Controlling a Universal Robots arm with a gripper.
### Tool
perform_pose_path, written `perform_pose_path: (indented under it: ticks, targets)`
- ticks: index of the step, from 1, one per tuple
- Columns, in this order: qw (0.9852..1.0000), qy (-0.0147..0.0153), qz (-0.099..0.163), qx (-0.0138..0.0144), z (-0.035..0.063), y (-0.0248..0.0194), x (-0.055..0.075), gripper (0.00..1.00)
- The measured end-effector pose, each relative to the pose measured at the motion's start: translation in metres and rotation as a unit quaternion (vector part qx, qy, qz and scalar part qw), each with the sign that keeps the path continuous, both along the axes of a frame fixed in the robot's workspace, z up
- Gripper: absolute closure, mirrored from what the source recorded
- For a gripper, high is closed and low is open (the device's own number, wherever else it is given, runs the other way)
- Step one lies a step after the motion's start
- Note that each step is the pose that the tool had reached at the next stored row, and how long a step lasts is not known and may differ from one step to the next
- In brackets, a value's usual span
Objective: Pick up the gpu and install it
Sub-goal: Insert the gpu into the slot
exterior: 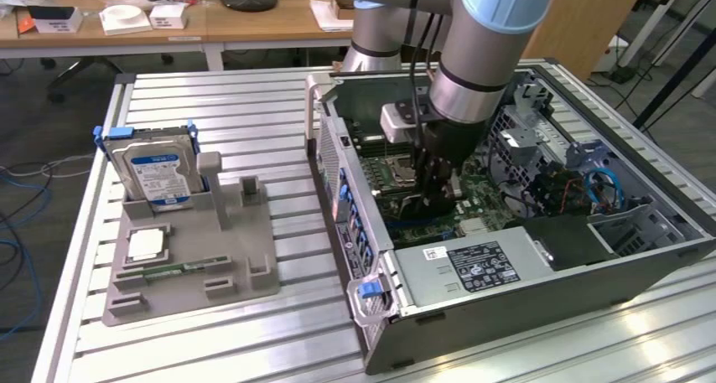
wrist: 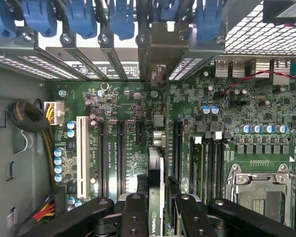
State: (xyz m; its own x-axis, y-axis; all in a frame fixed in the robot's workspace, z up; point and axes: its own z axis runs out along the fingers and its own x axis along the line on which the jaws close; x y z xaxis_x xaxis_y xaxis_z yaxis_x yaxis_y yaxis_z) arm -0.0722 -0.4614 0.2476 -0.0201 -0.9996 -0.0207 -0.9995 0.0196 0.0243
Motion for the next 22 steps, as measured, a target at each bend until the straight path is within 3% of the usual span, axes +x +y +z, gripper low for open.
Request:
perform_pose_path:
  ticks: [6,16,22]
  targets:
    - [1.0000,0.0001,0.000,0.0010,0.0009,0.0002,-0.0001,0.74]
    - [1.0000,0.0011,0.000,0.0003,0.0006,-0.0001,0.0025,0.74]
    - [1.0000,0.0007,0.001,-0.0026,-0.0058,-0.0001,0.0026,0.74]
